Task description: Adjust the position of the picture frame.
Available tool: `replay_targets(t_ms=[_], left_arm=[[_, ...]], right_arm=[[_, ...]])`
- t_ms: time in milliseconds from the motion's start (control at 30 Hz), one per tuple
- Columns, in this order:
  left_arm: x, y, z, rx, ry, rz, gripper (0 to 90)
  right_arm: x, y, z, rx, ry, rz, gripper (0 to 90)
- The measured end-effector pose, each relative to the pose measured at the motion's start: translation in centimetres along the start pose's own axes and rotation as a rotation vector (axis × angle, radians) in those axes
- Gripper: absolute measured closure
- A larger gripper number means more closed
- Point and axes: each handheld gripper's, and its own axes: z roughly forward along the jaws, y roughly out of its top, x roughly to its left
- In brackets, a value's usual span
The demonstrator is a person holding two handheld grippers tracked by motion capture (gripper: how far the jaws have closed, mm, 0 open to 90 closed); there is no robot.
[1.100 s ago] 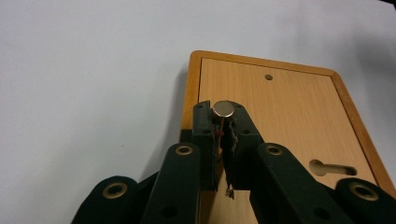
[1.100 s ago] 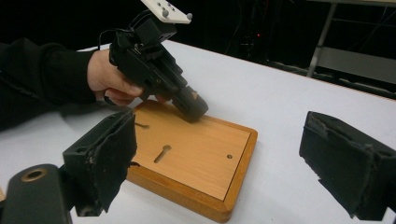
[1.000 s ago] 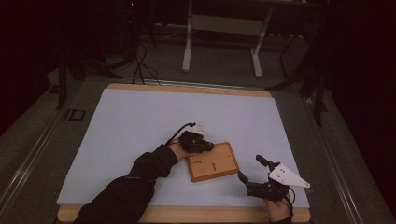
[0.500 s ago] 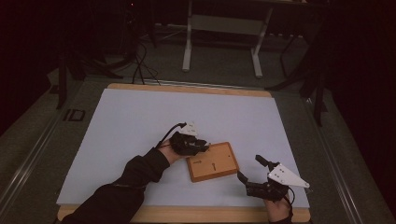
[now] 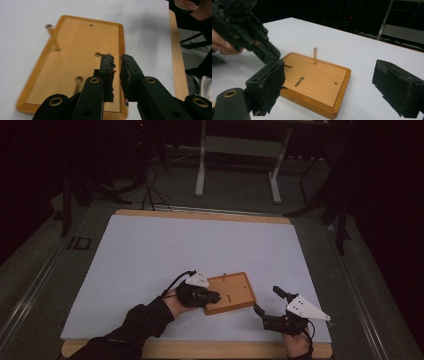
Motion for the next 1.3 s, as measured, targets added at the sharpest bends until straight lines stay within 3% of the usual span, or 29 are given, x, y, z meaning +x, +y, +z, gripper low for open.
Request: replay_targets(t_ms=[133, 200, 433, 600, 767, 800, 933, 1300], left_arm=[[-0.9, -0.4, 0.5, 0.031, -0.007, 0.001, 87.3], [-1.8, -0.9, 0.9, 0.077, -0.003, 0.014, 89.0], [-2.8, -1.8, 1.3, 0.112, 0.000, 0.034, 90.0], [-2.6, -2.6, 1.5, 0.146, 0.013, 0.020, 90.0], [-2.2, -3.1, 1.5, 0.146, 0.036, 0.003, 90.0], [-2.1, -3.1, 1.5, 0.146, 0.025, -0.002, 90.0], [-2.2, -3.0, 1.5, 0.153, 0.037, 0.022, 90.0], [-1.3, -3.2, 1.0, 0.154, 0.056, 0.007, 90.0]], right_arm=[[0.0, 0.0, 0.0, -0.001, -0.002, -0.003, 10.6], [0.0, 0.0, -0.1, -0.003, -0.002, -0.003, 10.6], [-0.1, 0.0, -0.1, 0.000, 0.001, -0.007, 10.6], [-0.1, 0.0, -0.1, -0.003, 0.002, -0.004, 10.6], [-0.1, 0.0, -0.1, -0.001, 0.004, -0.006, 10.6], [-0.1, 0.0, -0.1, 0.001, 0.001, -0.005, 10.6], [-0.1, 0.0, -0.1, -0.003, 0.002, -0.007, 10.6], [-0.1, 0.0, -0.1, 0.001, 0.004, -0.003, 10.6]])
